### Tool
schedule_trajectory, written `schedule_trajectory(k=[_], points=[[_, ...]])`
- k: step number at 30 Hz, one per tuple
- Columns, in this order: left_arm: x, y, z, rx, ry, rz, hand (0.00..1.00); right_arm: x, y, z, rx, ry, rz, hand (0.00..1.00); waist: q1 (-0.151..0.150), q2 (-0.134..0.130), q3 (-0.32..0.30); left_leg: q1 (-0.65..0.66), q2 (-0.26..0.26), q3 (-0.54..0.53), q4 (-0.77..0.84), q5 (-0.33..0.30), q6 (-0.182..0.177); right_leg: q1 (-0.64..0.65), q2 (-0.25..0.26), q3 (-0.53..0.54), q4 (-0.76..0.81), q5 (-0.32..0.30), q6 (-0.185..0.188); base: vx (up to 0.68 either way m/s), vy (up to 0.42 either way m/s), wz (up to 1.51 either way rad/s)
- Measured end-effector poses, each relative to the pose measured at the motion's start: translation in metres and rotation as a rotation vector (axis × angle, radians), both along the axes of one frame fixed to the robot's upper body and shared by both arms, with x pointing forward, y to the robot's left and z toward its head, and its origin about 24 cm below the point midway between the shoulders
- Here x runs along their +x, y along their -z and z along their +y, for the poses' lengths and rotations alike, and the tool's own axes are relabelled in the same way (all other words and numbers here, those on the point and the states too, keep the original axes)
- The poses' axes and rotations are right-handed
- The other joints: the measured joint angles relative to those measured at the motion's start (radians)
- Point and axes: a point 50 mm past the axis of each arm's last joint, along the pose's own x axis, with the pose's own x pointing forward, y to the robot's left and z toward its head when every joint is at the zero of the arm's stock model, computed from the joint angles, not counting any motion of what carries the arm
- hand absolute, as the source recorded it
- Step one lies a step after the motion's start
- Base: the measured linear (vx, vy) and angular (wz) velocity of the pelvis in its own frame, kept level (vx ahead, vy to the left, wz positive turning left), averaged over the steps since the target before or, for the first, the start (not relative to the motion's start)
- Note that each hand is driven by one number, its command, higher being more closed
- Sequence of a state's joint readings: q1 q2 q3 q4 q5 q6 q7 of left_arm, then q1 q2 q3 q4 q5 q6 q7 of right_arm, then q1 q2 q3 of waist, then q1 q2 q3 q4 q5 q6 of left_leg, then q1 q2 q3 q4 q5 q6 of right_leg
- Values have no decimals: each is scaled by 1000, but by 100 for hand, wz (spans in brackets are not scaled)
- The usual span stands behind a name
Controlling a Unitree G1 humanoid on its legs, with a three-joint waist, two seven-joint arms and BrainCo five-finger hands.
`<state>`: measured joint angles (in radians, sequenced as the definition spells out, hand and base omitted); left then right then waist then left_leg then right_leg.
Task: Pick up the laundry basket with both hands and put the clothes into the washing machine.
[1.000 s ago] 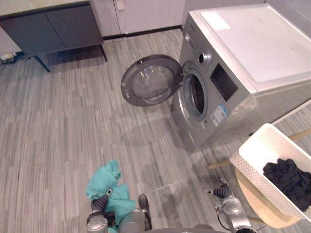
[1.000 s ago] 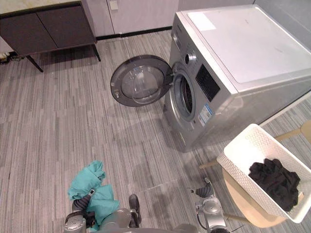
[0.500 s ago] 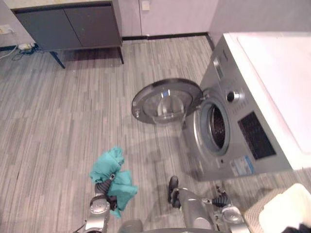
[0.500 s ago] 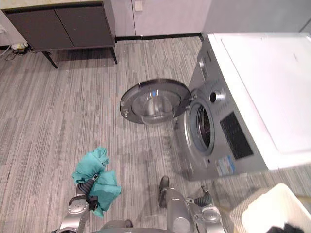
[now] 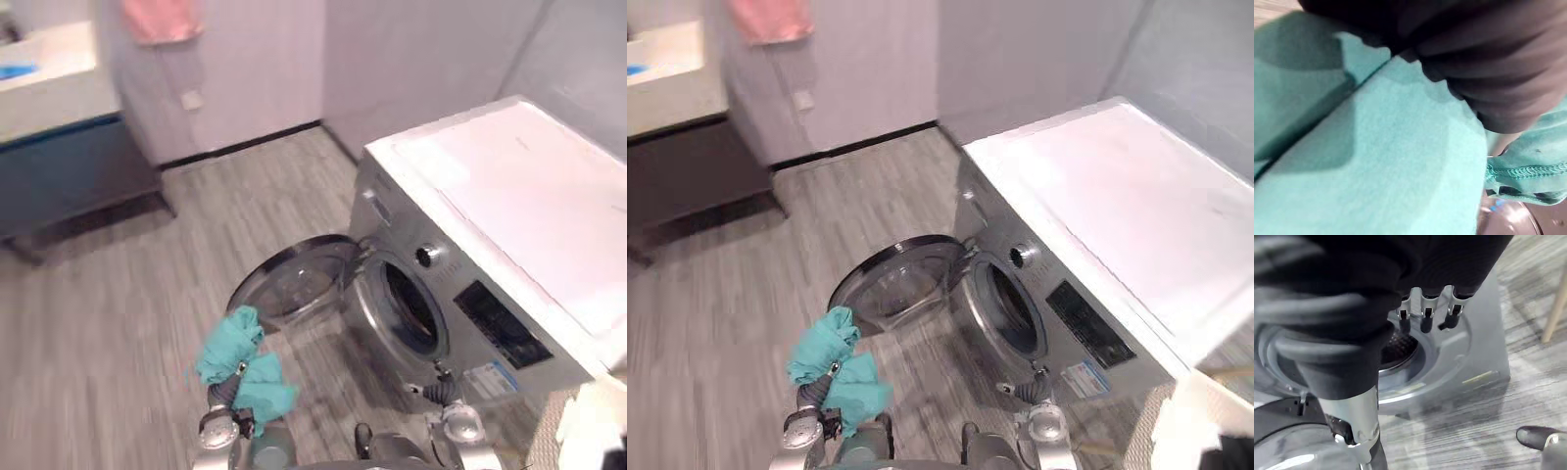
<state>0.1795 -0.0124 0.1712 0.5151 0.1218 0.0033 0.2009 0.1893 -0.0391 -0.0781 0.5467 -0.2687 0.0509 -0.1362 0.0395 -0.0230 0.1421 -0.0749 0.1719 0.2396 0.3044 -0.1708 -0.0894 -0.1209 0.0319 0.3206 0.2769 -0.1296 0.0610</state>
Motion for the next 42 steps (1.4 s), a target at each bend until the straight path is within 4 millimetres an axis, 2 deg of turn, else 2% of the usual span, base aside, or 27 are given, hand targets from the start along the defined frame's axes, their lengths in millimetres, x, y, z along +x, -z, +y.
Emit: schedule_trajectory(k=[2, 3, 5, 7, 8, 9, 10, 12, 13, 14, 15, 16, 17, 18, 20, 22, 23, 24, 25, 26, 28, 30, 31, 32, 36, 38, 42], points=[[2, -2, 2, 4, -7, -12, 100, 3, -2, 0, -1, -1, -15, 0, -2, -5, -8, 7, 10, 102, 23, -22, 13, -37, 5, 41, -17, 34, 27, 8, 177, -189], [5, -6, 7, 16, -16, -28, 100, 16, -7, 4, 5, -11, -46, 0, 2, -4, -14, 21, 38, 222, 4, -24, 19, -79, -1, -34, -56, 92, 8, -12, 99, -193], [5, -8, 14, 35, -19, -31, 100, 23, -7, 9, 9, -19, -53, 0, 1, -11, -15, 38, 48, 302, -10, -23, 20, -110, -30, -184, -53, 92, 5, 1, 48, -168], [6, -8, 22, 61, -11, -22, 100, 22, 2, 10, 6, -31, -2, 0, -7, 6, -16, 60, 78, 390, -12, -22, 20, -115, -116, -562, -72, 85, -67, 31, -36, -134], [9, -8, 24, 65, -8, -21, 100, 18, 7, 9, 5, -31, 28, 0, -7, 8, -15, 71, 80, 407, -21, -18, 13, -106, -149, -674, -72, 100, -90, 51, -68, -82], [10, -8, 25, 69, -6, -19, 100, 15, 9, 8, 4, -31, 46, 0, -7, 9, -15, 80, 77, 410, -28, -14, 7, -101, -157, -717, -74, 111, -89, 78, -113, -60], [10, -7, 29, 77, -8, -10, 100, 11, 13, 3, -7, -29, 71, 0, -16, 14, -15, 89, 88, 389, -31, -9, 0, -87, -135, -710, -83, 118, -80, 102, -180, -56], [5, -2, 26, 62, -10, 15, 100, 7, 15, -8, -37, -27, 97, 0, -23, 44, -7, 90, 117, 367, 15, -3, -10, -84, -102, -660, -89, 112, -87, 107, -199, -64], [3, 1, 23, 52, -12, 27, 100, 5, 15, -13, -51, -25, 105, 0, -22, 54, 3, 75, 147, 340, 102, -3, -10, -79, -92, -637, -85, 103, -96, 84, -200, -84], [0, 4, 21, 40, -16, 45, 100, 8, 13, -18, -62, -25, 99, 0, -18, 62, 24, 30, 185, 271, 256, 12, 24, -51, -75, -603, -88, 84, -104, 69, -213, -95], [-5, 8, 17, 26, -16, 68, 100, 6, 14, -20, -64, -13, 101, 0, -17, 58, 41, -25, 188, 163, 392, -15, 49, -26, -65, -576, -85, 68, -111, 48, -139, -75], [-8, 10, 16, 23, -15, 76, 100, 6, 14, -20, -64, -5, 100, 0, -16, 59, 45, -47, 176, 113, 425, -41, 41, -15, -62, -564, -81, 61, -114, 91, -95, -68], [-8, 10, 13, 17, -5, 78, 100, 5, 13, -25, -66, 36, 94, 0, -16, 52, 51, -94, 130, 21, 430, -76, 27, 0, -60, -544, -67, 44, -116, 101, -49, -46], [-6, 10, 12, 14, -1, 73, 100, 5, 12, -27, -64, 50, 90, 0, -14, 50, 54, -112, 114, -3, 413, -84, 21, 3, -59, -536, -63, 41, -115, 114, -33, -50], [-2, 9, 7, 10, 16, 63, 100, 4, 12, -31, -67, 81, 86, 0, 3, 47, 57, -147, 62, -84, 305, -81, 17, -8, -56, -511, -38, 26, -105, 77, 24, -45], [-3, 9, 5, 3, 11, 64, 100, 4, 10, -35, -84, 104, 78, 0, 16, 74, 56, -134, 38, -157, 122, -40, -9, -43, -29, -490, 54, -25, -87, 91, 118, -61], [-3, 9, 6, 6, 8, 65, 100, 4, 10, -36, -89, 109, 78, 0, 22, 77, 59, -133, 36, -168, 136, -15, -15, -50, -32, -481, 97, -47, -79, 115, 142, -33], [-1, 7, 8, 19, 3, 54, 100, 0, 12, -32, -71, 125, 79, 0, 23, 47, 63, -141, 21, -159, 163, -29, -5, -70, -57, -485, 155, -77, -57, 138, 121, 12], [8, 2, 7, 23, 16, 25, 100, -7, 15, -27, -49, 141, 92, 0, 26, 22, 67, -158, -1, -166, 182, -41, 4, -89, -86, -488, 199, -98, -52, 153, 130, 34], [13, -2, 5, 26, 30, 4, 100, -9, 17, -25, -35, 153, 97, 0, 30, 7, 74, -169, -16, -169, 196, -49, 11, -102, -105, -491, 229, -115, -45, 115, 115, 37], [18, -6, 3, 28, 42, -23, 100, -8, 17, -22, -24, 159, 92, 0, 27, -3, 92, -201, -38, -173, 247, -58, 23, -121, -140, -511, 283, -136, -30, 64, 100, 38], [29, -15, 2, 36, 50, -70, 100, 0, 14, -22, -21, 161, 70, 0, 30, 1, 118, -251, -50, -175, 327, -79, 34, -147, -169, -528, 348, -164, -20, 1, 91, 50], [39, -24, 2, 48, 50, -117, 100, 8, 10, -21, -20, 160, 42, 0, 31, 8, 136, -292, -52, -181, 378, -115, 45, -176, -185, -543, 402, -191, -17, -63, 91, 48], [51, -34, 3, 66, 48, -167, 100, 21, 3, -19, -16, 168, -3, 0, 35, 4, 162, -351, -57, -188, 449, -144, 54, -226, -208, -549, 479, -228, -14, -114, 90, 43], [74, -50, 0, 83, 61, -244, 100, 53, -15, -14, -11, 167, -114, 0, 36, 4, 225, -499, -81, -210, 612, -199, 69, -358, -266, -553, 666, -303, -13, -155, 54, 35], [91, -67, -6, 93, 71, -324, 100, 80, -35, -11, -21, 163, -214, 0, 37, 3, 258, -635, -85, -210, 726, -226, 82, -490, -299, -545, 796, -345, -24, -151, 24, 24], [123, -101, -21, 88, 122, -470, 100, 117, -69, -6, -28, 153, -366, 0, 36, 1, 303, -848, -78, -215, 891, -247, 89, -698, -327, -524, 977, -390, -36, -135, 8, 10]])
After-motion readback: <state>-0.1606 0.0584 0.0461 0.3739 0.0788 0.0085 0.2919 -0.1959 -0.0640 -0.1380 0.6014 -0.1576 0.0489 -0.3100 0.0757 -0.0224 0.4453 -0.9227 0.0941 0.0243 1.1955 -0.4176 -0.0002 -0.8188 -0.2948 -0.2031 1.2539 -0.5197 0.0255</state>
